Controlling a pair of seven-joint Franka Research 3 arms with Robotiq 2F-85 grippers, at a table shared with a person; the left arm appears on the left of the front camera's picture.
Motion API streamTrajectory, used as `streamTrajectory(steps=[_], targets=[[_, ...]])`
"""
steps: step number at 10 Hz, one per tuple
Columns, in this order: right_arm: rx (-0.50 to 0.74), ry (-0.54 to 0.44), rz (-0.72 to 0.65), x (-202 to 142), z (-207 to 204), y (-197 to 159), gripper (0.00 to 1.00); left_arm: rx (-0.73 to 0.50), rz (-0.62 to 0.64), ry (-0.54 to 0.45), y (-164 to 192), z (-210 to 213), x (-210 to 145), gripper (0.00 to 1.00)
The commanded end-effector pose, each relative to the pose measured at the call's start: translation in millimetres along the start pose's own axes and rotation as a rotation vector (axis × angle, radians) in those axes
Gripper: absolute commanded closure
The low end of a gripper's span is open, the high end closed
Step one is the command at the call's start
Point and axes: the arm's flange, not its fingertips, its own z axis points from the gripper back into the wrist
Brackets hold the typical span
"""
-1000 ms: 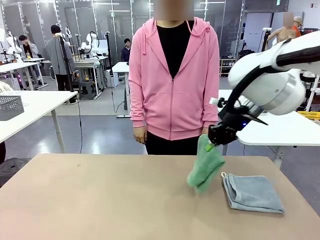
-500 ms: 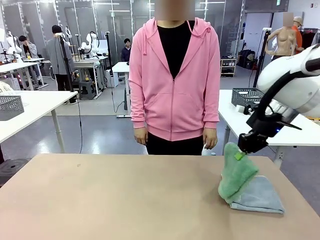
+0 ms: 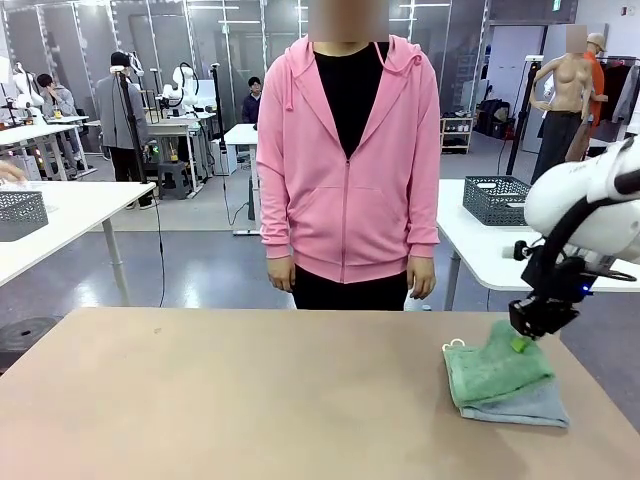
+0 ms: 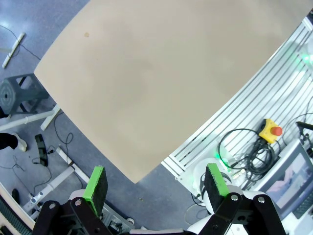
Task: Fold the towels and place them in the basket.
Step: Stack the folded Towel with hook on the right side of the table.
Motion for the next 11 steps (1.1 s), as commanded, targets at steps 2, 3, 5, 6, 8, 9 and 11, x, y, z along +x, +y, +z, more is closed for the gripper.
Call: streamTrajectory(steps=[2,3,5,6,8,9,11], targets=[[-0.245,0.137,-0.154,-3.2,-11.4,7.7,0.36,0.009,-0.004,0.004,-0.4,-0.7,-0.6,0.0],[-0.272,0.172,-0.173,-5.3,-15.3,10.8,0.51,0.009,-0.004,0.004,-0.4,-0.7,-0.6,0.0],[-0.308,0.197,-0.214,-11.6,-17.2,16.0,0.21,0.009,-0.004,0.004,-0.4,-0.7,-0.6,0.0],[-0.299,0.189,-0.215,-13.4,-16.7,19.9,0.0,0.009,-0.004,0.004,-0.4,-0.7,-0.6,0.0],[-0.302,0.12,-0.206,-7.1,-23.2,24.0,0.0,0.009,-0.004,0.004,-0.4,-0.7,-0.6,0.0],[-0.287,0.187,-0.192,-11.8,-19.8,15.8,0.0,0.009,-0.004,0.004,-0.4,-0.7,-0.6,0.0],[-0.287,0.187,-0.192,-11.8,-19.8,15.8,0.0,0.009,-0.004,0.004,-0.4,-0.7,-0.6,0.0]])
